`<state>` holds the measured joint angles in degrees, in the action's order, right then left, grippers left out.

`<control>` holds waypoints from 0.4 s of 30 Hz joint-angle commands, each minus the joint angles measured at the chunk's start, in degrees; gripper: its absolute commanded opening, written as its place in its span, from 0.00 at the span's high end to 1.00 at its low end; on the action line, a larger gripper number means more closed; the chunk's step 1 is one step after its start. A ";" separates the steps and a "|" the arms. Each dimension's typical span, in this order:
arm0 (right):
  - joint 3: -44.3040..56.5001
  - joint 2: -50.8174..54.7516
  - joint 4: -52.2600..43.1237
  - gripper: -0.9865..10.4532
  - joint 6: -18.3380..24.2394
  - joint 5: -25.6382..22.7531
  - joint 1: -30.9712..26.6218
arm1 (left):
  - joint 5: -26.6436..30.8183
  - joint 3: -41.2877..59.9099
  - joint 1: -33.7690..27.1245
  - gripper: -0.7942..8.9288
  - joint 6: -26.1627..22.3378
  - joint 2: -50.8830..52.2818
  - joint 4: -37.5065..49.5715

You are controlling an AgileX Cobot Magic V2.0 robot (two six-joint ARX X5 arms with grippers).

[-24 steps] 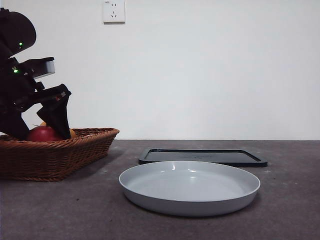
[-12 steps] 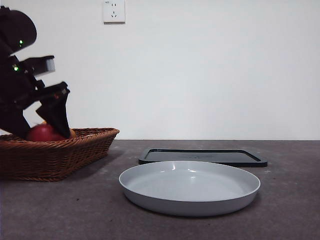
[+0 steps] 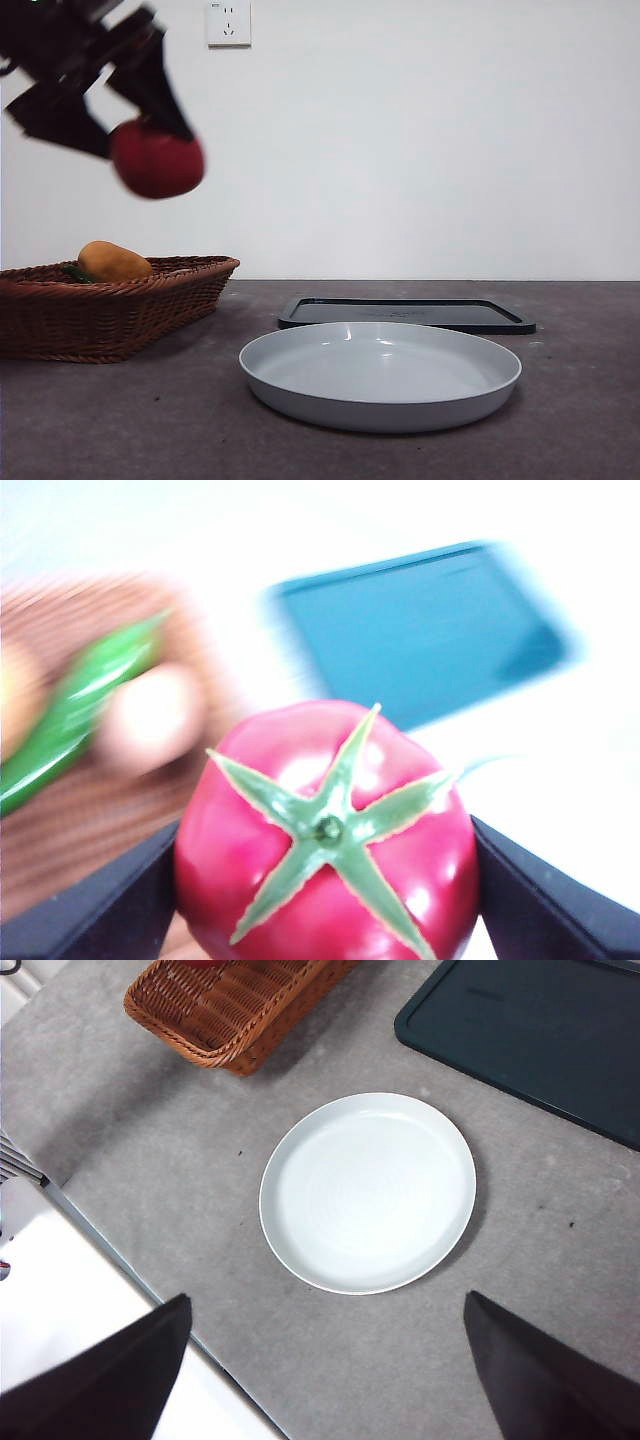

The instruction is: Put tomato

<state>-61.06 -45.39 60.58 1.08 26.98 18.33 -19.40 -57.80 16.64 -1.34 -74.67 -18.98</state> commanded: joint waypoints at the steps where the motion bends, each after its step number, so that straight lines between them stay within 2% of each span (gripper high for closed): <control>1: -1.09 -0.26 -0.57 0.53 -0.44 -0.02 0.31 | -0.15 -1.03 4.70 0.57 0.59 0.00 1.14; 8: -1.09 -0.26 -0.50 0.53 -0.44 -0.02 0.31 | 0.90 -1.03 15.98 0.57 0.57 -3.54 5.05; 12: -1.09 -0.26 -0.48 0.53 -0.44 -0.02 0.31 | 4.66 -1.03 20.55 0.57 0.52 -7.54 7.80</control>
<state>-61.06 -45.39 60.58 1.08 26.98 18.35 -15.29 -57.80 36.32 -0.82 -80.79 -12.10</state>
